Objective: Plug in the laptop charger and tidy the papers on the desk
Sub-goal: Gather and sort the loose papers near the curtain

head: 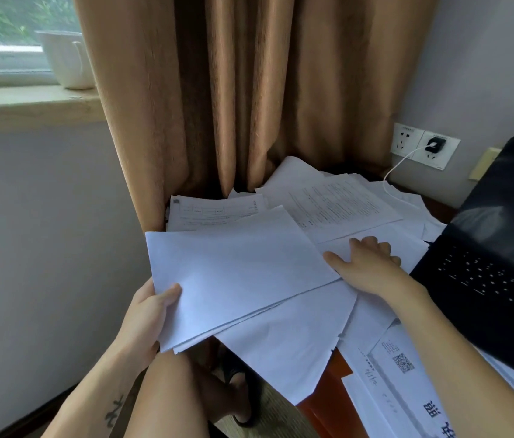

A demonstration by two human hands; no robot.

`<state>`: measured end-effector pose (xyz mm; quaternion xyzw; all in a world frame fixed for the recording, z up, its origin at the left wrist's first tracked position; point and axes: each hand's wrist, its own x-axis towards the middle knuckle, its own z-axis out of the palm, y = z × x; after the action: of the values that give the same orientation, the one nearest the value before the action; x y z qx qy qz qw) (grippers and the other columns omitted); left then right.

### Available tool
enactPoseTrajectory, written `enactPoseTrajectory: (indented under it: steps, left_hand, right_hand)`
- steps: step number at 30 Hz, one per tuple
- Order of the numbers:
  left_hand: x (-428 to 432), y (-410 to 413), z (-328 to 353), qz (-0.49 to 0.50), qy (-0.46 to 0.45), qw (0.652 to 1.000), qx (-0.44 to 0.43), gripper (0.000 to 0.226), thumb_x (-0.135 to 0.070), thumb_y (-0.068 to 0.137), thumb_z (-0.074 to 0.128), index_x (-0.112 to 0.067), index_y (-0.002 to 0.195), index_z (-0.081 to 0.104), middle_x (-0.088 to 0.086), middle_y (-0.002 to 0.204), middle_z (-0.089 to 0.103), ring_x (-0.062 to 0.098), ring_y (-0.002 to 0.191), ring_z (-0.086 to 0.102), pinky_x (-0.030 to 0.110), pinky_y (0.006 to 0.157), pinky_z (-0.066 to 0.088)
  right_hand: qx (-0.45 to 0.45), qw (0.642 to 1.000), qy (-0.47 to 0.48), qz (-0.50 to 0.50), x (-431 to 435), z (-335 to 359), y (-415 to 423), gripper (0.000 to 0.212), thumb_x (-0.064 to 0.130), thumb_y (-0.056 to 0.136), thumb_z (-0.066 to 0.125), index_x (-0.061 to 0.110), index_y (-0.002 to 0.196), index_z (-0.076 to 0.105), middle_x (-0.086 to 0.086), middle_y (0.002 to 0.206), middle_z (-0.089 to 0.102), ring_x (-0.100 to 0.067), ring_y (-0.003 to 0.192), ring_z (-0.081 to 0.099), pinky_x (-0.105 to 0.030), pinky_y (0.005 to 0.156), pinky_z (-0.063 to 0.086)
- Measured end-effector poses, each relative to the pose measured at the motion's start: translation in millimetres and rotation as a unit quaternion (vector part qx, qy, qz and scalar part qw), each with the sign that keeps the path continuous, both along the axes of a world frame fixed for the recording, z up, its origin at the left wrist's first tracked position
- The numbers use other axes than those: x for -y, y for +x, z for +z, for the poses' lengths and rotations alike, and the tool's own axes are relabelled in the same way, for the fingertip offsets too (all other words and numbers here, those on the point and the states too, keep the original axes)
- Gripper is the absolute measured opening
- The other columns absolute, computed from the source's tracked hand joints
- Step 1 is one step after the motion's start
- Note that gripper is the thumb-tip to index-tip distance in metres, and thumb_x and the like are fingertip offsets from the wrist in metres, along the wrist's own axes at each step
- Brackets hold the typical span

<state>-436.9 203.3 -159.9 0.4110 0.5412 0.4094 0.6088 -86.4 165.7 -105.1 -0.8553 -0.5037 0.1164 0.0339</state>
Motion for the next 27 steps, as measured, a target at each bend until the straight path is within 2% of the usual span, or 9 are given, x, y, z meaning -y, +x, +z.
enactPoseTrajectory:
  steps: [4,6,8,10,14,16,20,24,27]
  left_hand:
    - [0,2,-6,0.013,0.001,1.0,0.009,0.022,-0.01,0.108,0.051,-0.021,0.122,0.065,0.004,0.112,0.079,0.031,0.101,0.075,0.054,0.096,0.056]
    - [0,3,-8,0.016,0.001,1.0,0.01,0.022,-0.012,0.108,0.051,-0.022,0.123,0.065,0.003,0.112,0.079,0.03,0.1,0.075,0.053,0.095,0.056]
    - [2,4,-8,0.012,0.006,1.0,0.006,0.021,-0.013,0.109,0.051,-0.022,0.123,0.064,0.002,0.111,0.079,0.029,0.098,0.076,0.054,0.093,0.057]
    - [4,4,-7,0.002,0.01,1.0,0.0,0.02,-0.015,0.109,0.051,-0.023,0.123,0.063,0.001,0.11,0.079,0.026,0.094,0.077,0.053,0.09,0.056]
    - [6,3,-4,-0.014,0.016,1.0,0.002,0.019,-0.018,0.108,0.054,-0.024,0.124,0.064,0.001,0.111,0.079,0.024,0.092,0.078,0.051,0.089,0.054]
    - [5,2,-1,-0.019,0.016,1.0,0.007,0.021,-0.021,0.107,0.057,-0.023,0.127,0.064,0.001,0.115,0.078,0.026,0.101,0.076,0.05,0.093,0.056]
    - [2,-2,8,-0.044,0.013,0.999,0.022,0.022,-0.027,0.105,0.058,-0.019,0.124,0.067,0.004,0.114,0.079,0.027,0.1,0.077,0.043,0.081,0.055]
    - [-4,-7,13,-0.062,0.003,0.998,0.03,0.028,-0.035,0.105,0.056,-0.019,0.125,0.07,0.004,0.117,0.078,0.028,0.106,0.075,0.046,0.094,0.054]
    - [-5,-8,14,-0.07,-0.015,0.997,0.034,0.032,-0.039,0.103,0.057,-0.016,0.121,0.07,0.009,0.115,0.078,0.03,0.101,0.075,0.044,0.087,0.053]
  right_hand:
    - [-0.053,0.995,0.082,0.02,0,7,-9,0.072,0.069,0.098,0.01,0.02,0.101,0.063,-0.01,0.126,0.049,-0.031,0.124,0.034,-0.044,0.104,0.027]
    - [-0.094,0.991,0.086,0.038,1,10,-15,0.063,0.068,0.1,0.019,0.023,0.091,0.062,-0.005,0.119,0.049,-0.026,0.121,0.034,-0.04,0.1,0.027]
    - [-0.168,0.98,0.092,0.057,3,10,-19,0.048,0.064,0.098,0.041,0.023,0.098,0.065,0.003,0.117,0.053,-0.017,0.118,0.036,-0.035,0.099,0.031]
    - [-0.299,0.943,0.138,0.052,3,6,-20,0.035,0.052,0.093,0.062,0.021,0.105,0.068,0.006,0.111,0.067,-0.011,0.109,0.057,-0.032,0.094,0.049]
    - [-0.442,0.867,0.23,0.006,-4,3,-23,0.021,0.018,0.092,0.073,0.014,0.111,0.065,0.001,0.102,0.073,-0.004,0.076,0.071,-0.014,0.058,0.05]
    - [-0.448,0.857,0.253,-0.003,-7,1,-16,0.028,0.014,0.092,0.074,0.017,0.117,0.062,0.005,0.107,0.07,-0.005,0.08,0.069,-0.014,0.056,0.048]
    - [-0.41,0.881,0.231,0.037,-14,12,17,0.031,0.008,0.093,0.07,0.023,0.12,0.064,0.003,0.118,0.068,-0.005,0.103,0.066,-0.013,0.073,0.053]
    - [-0.376,0.911,0.144,0.095,-37,33,24,0.035,0.007,0.095,0.068,0.028,0.122,0.063,0.018,0.113,0.064,0.016,0.091,0.061,-0.006,0.067,0.05]
    - [-0.358,0.914,0.142,0.131,-66,32,12,0.038,0.007,0.094,0.069,0.027,0.126,0.067,0.009,0.12,0.07,-0.007,0.11,0.067,-0.022,0.087,0.056]
